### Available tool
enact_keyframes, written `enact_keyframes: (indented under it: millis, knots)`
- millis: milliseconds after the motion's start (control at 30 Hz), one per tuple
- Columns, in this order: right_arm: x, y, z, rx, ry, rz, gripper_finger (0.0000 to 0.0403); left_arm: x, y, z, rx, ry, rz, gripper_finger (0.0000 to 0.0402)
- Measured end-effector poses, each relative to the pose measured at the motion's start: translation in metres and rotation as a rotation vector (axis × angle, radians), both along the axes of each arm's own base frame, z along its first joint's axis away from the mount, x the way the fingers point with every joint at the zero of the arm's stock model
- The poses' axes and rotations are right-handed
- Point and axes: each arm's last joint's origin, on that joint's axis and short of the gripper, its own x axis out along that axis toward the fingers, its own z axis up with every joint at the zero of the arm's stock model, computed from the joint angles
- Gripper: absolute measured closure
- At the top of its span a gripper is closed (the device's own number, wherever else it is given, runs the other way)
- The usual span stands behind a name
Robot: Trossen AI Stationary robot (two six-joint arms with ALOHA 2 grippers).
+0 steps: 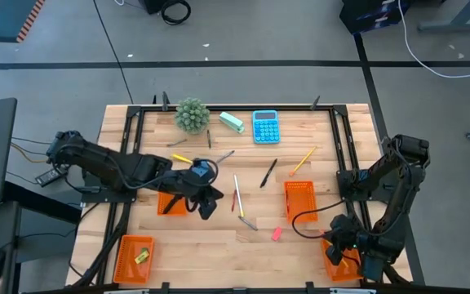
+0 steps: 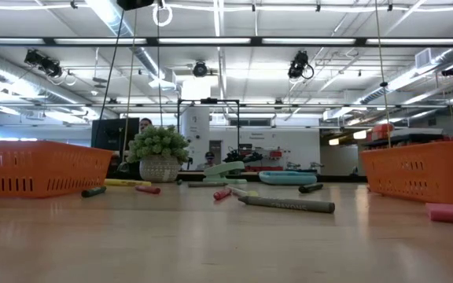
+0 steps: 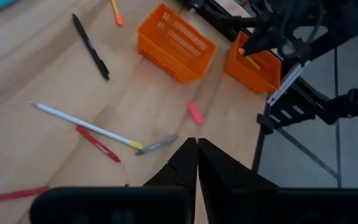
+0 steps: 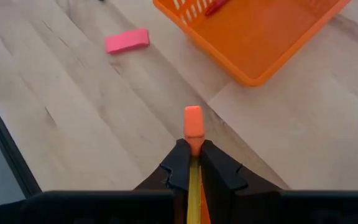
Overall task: Sort crayons/erasers/pens/pencils in bins
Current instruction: Put the left yellow pencil into the bottom right orange basket
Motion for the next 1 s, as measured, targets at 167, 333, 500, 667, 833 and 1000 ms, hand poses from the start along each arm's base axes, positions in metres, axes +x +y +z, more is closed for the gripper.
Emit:
enact_keyframes:
  millis: [167, 333, 500, 667, 833, 1000]
  knots:
    - [-0.003, 0.001, 0.000, 0.008, 0.013, 0.009, 0.0367, 0.001, -0.005, -0.002, 0.002, 0.005, -0.013, 0.0388]
    - [-0.004, 0.004, 0.000, 0.033, 0.015, 0.019, 0.0367, 0.005, -0.006, -0.007, 0.007, 0.019, -0.014, 0.0377]
    - [-0.004, 0.005, 0.001, 0.043, 0.021, 0.026, 0.0358, 0.007, -0.007, -0.010, 0.013, 0.033, -0.014, 0.0371]
    - [-0.005, 0.006, 0.001, 0.052, 0.043, 0.026, 0.0320, 0.006, -0.011, -0.011, 0.013, 0.035, -0.027, 0.0376]
    - [-0.005, 0.006, 0.001, 0.055, 0.043, 0.029, 0.0297, 0.004, -0.016, -0.011, 0.012, 0.035, -0.046, 0.0381]
    - [-0.003, 0.011, 0.008, 0.077, 0.038, 0.036, 0.0296, 0.002, -0.020, -0.011, 0.009, 0.035, -0.057, 0.0376]
